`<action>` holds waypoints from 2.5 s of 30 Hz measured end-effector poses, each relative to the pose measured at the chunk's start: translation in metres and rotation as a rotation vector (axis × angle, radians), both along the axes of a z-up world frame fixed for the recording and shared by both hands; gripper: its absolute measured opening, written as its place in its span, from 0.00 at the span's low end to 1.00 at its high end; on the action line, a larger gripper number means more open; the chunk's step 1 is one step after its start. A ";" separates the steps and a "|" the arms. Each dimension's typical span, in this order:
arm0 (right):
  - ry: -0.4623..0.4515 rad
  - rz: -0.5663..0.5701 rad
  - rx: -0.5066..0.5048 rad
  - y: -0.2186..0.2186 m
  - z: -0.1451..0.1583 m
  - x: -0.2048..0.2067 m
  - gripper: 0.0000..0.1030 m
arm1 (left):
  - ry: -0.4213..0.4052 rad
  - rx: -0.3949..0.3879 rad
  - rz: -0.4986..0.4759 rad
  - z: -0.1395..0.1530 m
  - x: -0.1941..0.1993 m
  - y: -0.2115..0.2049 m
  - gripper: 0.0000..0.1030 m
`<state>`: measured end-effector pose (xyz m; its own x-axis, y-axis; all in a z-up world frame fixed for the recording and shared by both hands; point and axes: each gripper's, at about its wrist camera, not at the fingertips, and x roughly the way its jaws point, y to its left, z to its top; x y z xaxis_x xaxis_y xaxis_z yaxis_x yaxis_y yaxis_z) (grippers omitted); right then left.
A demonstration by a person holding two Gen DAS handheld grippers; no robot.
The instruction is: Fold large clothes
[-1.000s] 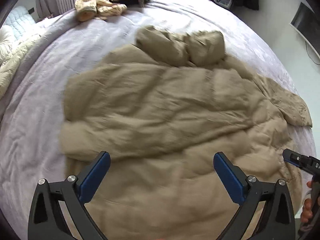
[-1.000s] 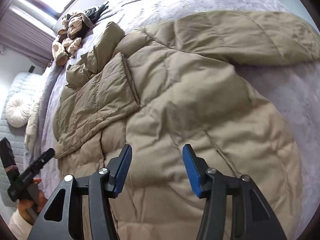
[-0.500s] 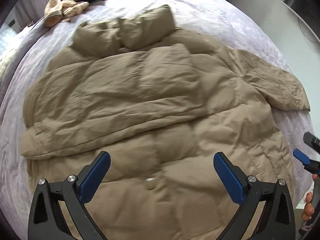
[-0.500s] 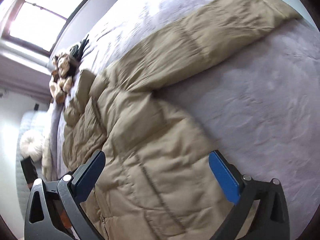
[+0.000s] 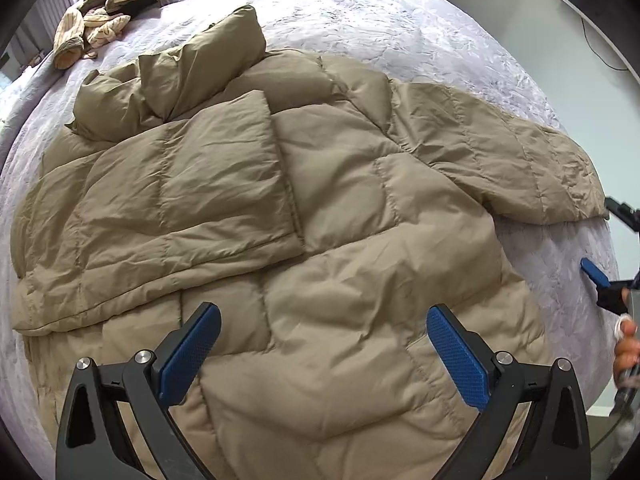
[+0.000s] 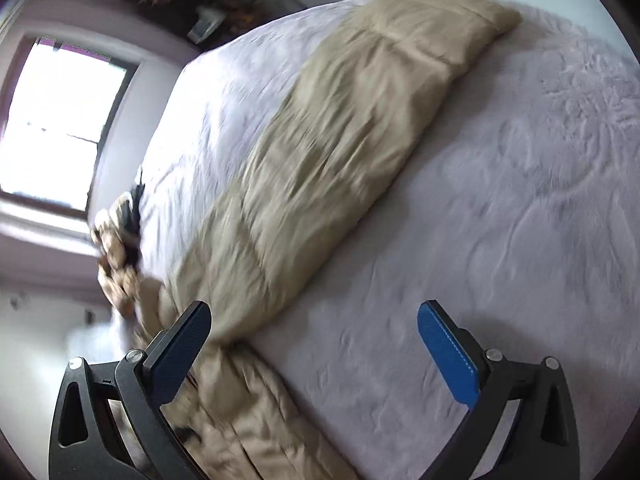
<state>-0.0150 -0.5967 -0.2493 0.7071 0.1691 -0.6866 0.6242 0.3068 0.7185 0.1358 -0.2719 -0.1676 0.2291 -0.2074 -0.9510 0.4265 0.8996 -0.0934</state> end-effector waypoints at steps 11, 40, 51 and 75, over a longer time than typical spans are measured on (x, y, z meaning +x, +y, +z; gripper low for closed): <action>-0.211 -0.189 0.215 -0.079 -0.039 0.024 1.00 | 0.017 0.005 0.013 -0.006 0.001 -0.021 1.00; -0.535 0.278 0.040 0.027 0.093 0.207 0.07 | -0.151 0.007 0.212 0.020 0.047 0.114 1.00; -0.333 0.758 -0.285 0.258 0.077 0.277 0.07 | -0.145 -0.025 0.415 0.018 0.052 0.220 1.00; -0.085 0.427 -0.023 0.236 0.031 0.226 0.54 | -0.114 -0.089 0.425 -0.004 0.070 0.267 1.00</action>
<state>0.2106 -0.3607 -0.2183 0.6312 0.4440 -0.6359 0.3771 0.5408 0.7519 0.2054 -0.0048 -0.1715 0.4142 -0.1520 -0.8974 0.0332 0.9878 -0.1520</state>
